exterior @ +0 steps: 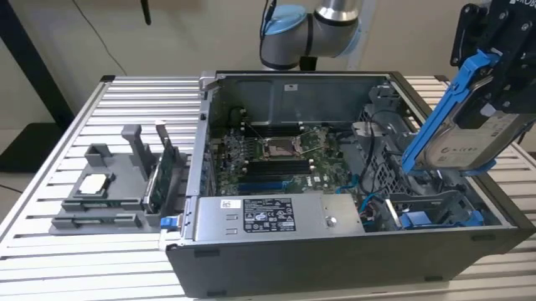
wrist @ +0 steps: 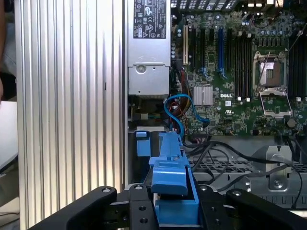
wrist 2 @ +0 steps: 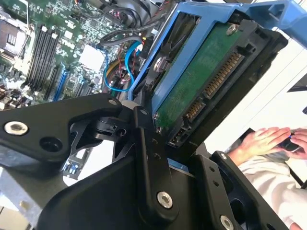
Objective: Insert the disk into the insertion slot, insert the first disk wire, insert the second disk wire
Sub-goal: 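Insert the disk into the insertion slot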
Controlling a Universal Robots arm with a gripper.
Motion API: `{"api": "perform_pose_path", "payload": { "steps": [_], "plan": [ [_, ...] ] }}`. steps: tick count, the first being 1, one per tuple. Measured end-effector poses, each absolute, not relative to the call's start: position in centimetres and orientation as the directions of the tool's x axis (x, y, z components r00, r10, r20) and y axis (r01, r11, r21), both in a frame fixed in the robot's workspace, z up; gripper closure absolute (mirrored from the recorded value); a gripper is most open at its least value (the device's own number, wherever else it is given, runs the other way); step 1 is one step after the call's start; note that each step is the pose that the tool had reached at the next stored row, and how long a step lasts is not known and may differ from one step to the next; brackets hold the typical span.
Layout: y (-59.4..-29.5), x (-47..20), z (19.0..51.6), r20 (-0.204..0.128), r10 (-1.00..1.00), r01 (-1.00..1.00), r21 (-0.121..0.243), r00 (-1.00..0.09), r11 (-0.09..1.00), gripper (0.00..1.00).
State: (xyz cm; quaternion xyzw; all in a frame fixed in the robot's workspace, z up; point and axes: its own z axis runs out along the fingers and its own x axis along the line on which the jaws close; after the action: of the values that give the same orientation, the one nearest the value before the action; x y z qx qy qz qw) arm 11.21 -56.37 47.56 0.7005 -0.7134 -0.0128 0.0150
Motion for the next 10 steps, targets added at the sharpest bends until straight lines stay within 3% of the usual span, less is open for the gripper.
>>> {"api": "perform_pose_path", "payload": {
  "steps": [10],
  "plan": [
    [-56.46, 11.22, 47.13, 0.003, -1.000, -0.999, 0.039, -0.018, 0.018, 0.67]
  ]
}}
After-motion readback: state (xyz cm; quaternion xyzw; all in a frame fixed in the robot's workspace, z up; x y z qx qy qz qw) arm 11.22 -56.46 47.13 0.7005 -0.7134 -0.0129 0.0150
